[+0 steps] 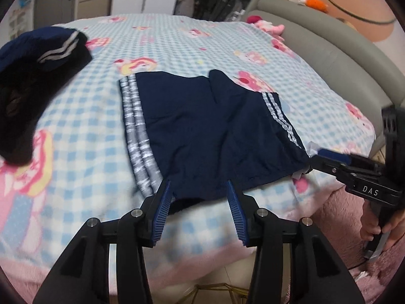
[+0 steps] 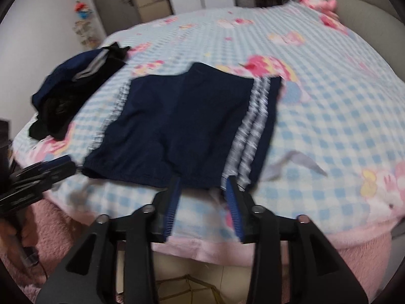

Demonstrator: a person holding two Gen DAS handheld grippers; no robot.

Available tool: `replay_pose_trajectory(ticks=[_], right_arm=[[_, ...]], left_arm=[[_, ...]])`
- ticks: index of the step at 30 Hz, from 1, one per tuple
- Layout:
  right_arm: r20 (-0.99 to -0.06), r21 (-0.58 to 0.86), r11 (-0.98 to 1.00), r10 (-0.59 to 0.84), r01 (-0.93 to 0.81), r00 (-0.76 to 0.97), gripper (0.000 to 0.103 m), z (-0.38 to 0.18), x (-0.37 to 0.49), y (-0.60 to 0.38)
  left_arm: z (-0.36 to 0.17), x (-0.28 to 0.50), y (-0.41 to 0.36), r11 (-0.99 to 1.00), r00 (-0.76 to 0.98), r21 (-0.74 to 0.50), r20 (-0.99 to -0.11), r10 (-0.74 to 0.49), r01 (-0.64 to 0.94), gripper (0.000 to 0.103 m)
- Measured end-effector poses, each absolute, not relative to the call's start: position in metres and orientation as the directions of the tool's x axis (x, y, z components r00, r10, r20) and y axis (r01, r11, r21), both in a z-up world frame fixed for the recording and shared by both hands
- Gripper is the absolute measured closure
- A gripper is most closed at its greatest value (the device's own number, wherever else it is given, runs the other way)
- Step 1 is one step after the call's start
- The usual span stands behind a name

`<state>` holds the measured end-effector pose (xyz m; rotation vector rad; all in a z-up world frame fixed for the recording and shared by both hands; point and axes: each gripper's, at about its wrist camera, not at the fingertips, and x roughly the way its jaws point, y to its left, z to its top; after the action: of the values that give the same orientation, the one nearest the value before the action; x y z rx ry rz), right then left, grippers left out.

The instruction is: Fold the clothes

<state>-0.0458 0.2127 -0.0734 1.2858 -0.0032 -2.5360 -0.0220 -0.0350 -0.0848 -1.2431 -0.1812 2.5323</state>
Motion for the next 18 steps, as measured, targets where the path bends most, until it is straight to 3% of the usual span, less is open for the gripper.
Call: replay_pose_trajectory(ticks=[3, 6, 9, 15, 18], right_arm=[[-0.792, 0.094, -0.946, -0.26, 0.311, -0.552, 0.056, -0.077, -0.058, 0.196], [-0.819, 0.013, -0.937, -0.211, 0.35, -0.534, 0.056, -0.098, -0.076, 0.178], [-0.854, -0.06, -0.944, -0.12, 0.325, -0.506, 0.058, -0.124, -0.089, 0.178], [-0.833, -0.015, -0.981, -0.094, 0.193, -0.545, 0.058, -0.12, -0.087, 0.216], [-0.809, 0.04, -0.984, -0.134, 0.174, -0.573, 0.057, -0.109, -0.08, 0.23]], left_arm=[[-0.096, -0.036, -0.019, -0.942, -0.543, -0.222, -0.774, 0.327, -0.251, 0.057], [-0.117, -0.053, -0.01, -0.971, -0.491, -0.111, -0.847, 0.203, -0.21, 0.06], [-0.127, -0.057, -0.026, -0.988, -0.462, -0.089, -0.876, 0.138, -0.125, 0.065], [-0.108, -0.042, -0.06, -0.985, -0.525, -0.161, -0.835, 0.168, -0.058, 0.069], [-0.097, -0.037, -0.064, -0.966, -0.565, -0.244, -0.786, 0.25, -0.089, 0.068]])
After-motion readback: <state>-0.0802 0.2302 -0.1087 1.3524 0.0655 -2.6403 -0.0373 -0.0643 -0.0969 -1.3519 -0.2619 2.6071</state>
